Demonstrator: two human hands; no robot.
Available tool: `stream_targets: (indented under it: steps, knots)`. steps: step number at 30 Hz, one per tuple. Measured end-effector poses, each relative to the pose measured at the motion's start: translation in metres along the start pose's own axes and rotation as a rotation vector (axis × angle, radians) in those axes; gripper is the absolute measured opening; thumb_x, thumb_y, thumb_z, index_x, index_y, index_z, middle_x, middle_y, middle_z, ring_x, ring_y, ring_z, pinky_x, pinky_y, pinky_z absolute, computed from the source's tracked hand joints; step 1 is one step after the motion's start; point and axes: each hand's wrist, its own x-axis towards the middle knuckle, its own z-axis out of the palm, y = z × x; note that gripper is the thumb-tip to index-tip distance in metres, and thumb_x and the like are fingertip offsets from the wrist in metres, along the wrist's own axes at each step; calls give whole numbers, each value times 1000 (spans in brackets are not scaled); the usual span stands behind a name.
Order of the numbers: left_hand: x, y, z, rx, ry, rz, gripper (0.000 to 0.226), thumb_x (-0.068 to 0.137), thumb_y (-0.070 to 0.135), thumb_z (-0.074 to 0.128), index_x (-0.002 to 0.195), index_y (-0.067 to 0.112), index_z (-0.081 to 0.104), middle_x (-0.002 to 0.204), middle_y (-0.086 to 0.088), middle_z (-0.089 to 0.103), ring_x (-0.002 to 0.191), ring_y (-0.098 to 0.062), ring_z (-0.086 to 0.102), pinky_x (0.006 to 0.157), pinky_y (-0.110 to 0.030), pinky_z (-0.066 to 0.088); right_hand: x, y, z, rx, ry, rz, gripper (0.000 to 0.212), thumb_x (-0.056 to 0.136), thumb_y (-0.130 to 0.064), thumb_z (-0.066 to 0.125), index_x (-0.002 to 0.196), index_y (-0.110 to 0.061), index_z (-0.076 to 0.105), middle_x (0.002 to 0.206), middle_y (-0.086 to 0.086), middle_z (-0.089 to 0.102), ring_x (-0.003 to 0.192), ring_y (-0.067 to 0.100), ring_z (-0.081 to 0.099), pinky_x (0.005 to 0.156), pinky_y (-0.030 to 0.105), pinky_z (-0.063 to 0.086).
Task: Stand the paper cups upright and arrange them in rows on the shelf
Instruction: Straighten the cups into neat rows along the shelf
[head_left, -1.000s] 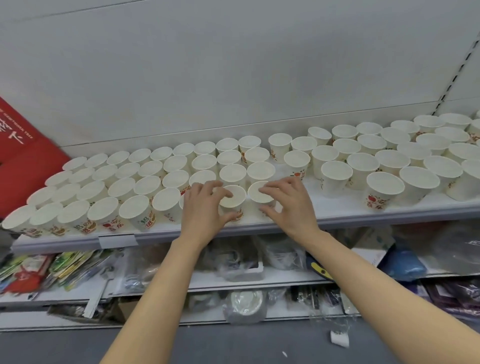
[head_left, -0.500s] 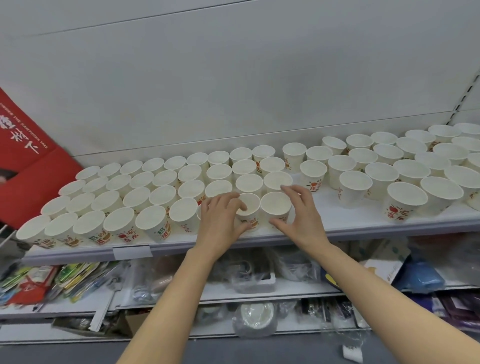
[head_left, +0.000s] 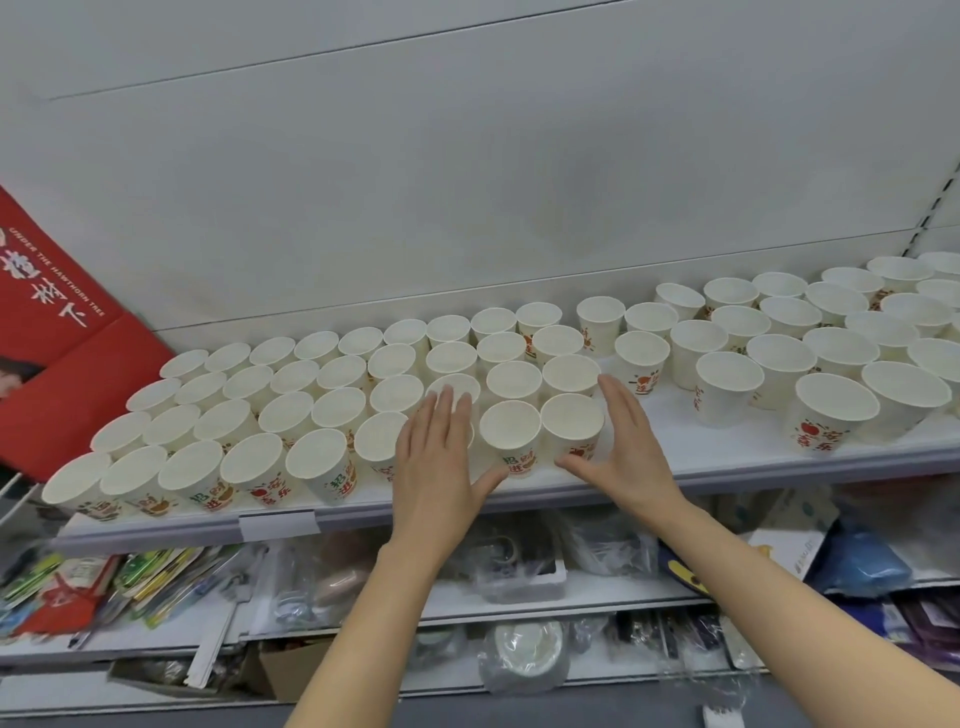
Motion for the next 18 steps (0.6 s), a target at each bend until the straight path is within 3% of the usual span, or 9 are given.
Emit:
stream_targets:
  steps: [6, 9, 15, 18]
  knots:
    - [-4, -2, 10, -2, -84, -21, 83, 90, 56, 52, 153, 22, 10, 163, -1, 3, 149, -21, -1, 121, -37, 2, 4, -4, 7, 72, -52, 45, 114, 66, -43, 84, 151, -24, 9, 159, -5, 14, 145, 13, 14, 116, 31, 18]
    - [-5, -4, 8, -6, -89, -19, 84, 90, 57, 51, 154, 23, 8, 163, 0, 2, 149, -20, -2, 122, -38, 2, 3, -5, 9, 98, -35, 47, 114, 65, -42, 84, 150, -26, 11, 158, -6, 18, 144, 13, 18, 113, 30, 19]
    - [-19, -42, -8, -84, 37, -32, 94, 80, 66, 59, 153, 22, 17, 162, 1, 11, 149, -17, 7, 121, -40, 9, -2, -7, -2, 42, -30, 88, 114, 67, -44, 82, 152, -19, 9, 160, -3, 11, 146, 15, 13, 117, 34, 16]
    - [-25, -74, -13, -96, 60, -102, 99, 74, 63, 68, 152, 23, 23, 161, 1, 13, 149, -18, 10, 120, -40, 9, -8, -7, -3, -66, 88, -23, 105, 72, -53, 74, 151, -15, 16, 159, 0, 14, 146, 15, 14, 118, 35, 17]
